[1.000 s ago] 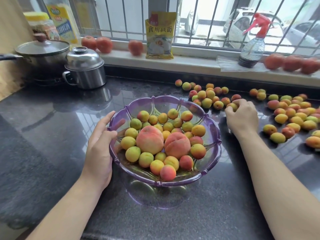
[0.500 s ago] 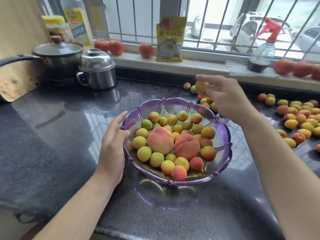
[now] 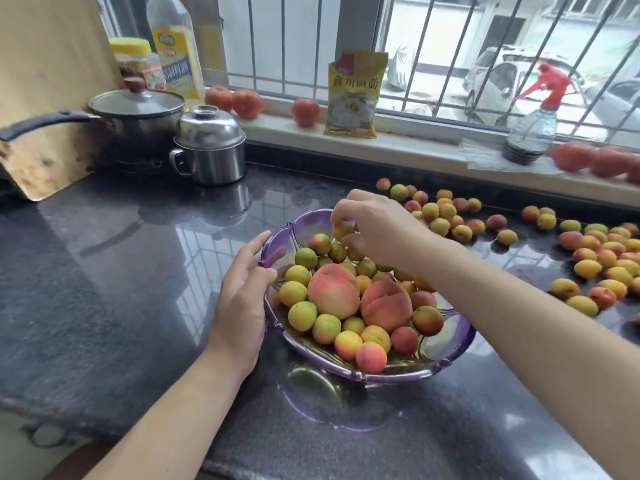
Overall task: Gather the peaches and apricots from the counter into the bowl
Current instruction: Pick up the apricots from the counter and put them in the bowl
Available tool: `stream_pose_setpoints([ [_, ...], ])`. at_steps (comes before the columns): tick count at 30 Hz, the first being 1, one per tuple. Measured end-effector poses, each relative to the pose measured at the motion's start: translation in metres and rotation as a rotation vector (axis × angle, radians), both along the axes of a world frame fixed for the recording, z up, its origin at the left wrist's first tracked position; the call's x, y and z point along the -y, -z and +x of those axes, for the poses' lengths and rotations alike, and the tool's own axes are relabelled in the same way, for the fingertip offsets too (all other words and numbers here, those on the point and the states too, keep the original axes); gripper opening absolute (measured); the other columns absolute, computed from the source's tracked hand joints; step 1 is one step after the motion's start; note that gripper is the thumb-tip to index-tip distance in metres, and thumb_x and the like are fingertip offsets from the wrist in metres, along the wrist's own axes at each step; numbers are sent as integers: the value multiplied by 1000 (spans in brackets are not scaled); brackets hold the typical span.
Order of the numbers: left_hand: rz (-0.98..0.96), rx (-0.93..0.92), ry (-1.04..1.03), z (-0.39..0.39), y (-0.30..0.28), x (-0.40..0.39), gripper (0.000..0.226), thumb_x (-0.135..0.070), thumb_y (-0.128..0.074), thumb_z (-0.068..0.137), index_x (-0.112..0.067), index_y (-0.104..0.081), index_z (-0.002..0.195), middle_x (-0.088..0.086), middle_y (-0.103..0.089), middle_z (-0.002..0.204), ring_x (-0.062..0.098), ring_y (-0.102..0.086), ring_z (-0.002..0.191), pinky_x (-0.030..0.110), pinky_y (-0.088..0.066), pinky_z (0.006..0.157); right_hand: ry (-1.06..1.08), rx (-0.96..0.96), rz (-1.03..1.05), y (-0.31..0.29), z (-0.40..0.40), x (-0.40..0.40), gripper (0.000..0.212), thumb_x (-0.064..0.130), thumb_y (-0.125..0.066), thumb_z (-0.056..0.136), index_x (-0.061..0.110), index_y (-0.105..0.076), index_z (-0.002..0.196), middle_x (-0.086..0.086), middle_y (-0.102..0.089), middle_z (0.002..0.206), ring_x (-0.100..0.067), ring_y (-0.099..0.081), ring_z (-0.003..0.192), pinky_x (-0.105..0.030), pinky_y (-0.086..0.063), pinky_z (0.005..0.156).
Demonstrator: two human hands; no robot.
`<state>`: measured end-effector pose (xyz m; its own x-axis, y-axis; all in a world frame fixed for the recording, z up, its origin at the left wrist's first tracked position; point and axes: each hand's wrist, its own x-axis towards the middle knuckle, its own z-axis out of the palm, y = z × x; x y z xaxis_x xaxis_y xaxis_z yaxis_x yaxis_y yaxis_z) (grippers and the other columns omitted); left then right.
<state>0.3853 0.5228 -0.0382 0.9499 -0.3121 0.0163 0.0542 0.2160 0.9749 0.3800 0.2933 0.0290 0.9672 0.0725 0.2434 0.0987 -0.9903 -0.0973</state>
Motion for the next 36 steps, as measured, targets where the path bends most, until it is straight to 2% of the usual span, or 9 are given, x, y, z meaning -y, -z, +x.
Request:
stream_pose_setpoints([
  [9,11,0,6,1,1,-1,51,-26,-55,85,-36,-66,134,-3,-74,131,10,-66,129,49,-47,118,18,-40,46,-1,0,6,23,16,-59,100,29,-69,116,7,-58,113,-16,-60,98,-37,-59,81],
  [14,-4,-13,6,-1,-1,0,51,-25,-55,84,-35,-66,132,-1,-75,130,10,-67,129,47,-47,118,-3,-8,91,-1,-5,8,28,15,-61,100,24,-66,126,7,-60,116,-12,-60,100,-27,-56,84],
  [17,-21,-12,13,-1,-1,-1,51,-24,-55,84,-35,-67,132,1,-73,134,12,-66,131,48,-46,119,66,258,225,-8,-22,35,20,11,-62,98,15,-72,115,4,-66,105,-11,-60,92,-25,-52,82],
  [19,-17,-9,12,0,0,-1,51,-24,-55,84,-35,-66,133,1,-73,134,11,-66,131,46,-46,119,272,509,330,-3,-36,70,18,7,-60,96,12,-75,104,1,-70,98,-14,-62,88,-22,-50,82],
  [21,-7,-5,9,0,0,-1,51,-25,-55,84,-36,-66,132,-1,-74,133,11,-66,130,45,-48,117,552,610,387,15,-54,102,21,5,-55,94,10,-75,101,-8,-71,100,-25,-64,95,-30,-48,87],
  [23,-9,-3,8,-1,1,0,51,-25,-55,84,-38,-67,131,-2,-75,131,11,-67,129,45,-48,116,747,564,376,45,-74,123,22,4,-54,94,5,-73,104,-19,-66,106,-36,-61,102,-37,-44,91],
  [27,-17,-5,-5,0,2,1,52,-24,-54,83,-36,-67,131,0,-76,130,15,-68,129,44,-49,115,873,432,401,73,-95,137,22,7,-55,97,2,-70,113,-25,-61,115,-40,-57,109,-39,-43,94],
  [33,-28,-8,-17,0,3,2,57,-23,-53,82,-31,-66,136,2,-76,130,17,-69,127,42,-50,113,860,244,273,71,-77,141,33,33,-54,101,18,-61,129,-18,-53,125,-42,-55,113,-49,-47,93],
  [36,-21,-4,-17,0,4,2,58,-23,-53,82,-30,-66,137,2,-76,130,18,-69,128,44,-50,113,899,141,174,70,-70,141,39,43,-49,102,19,-58,132,-18,-51,129,-46,-55,112,-52,-48,90],
])
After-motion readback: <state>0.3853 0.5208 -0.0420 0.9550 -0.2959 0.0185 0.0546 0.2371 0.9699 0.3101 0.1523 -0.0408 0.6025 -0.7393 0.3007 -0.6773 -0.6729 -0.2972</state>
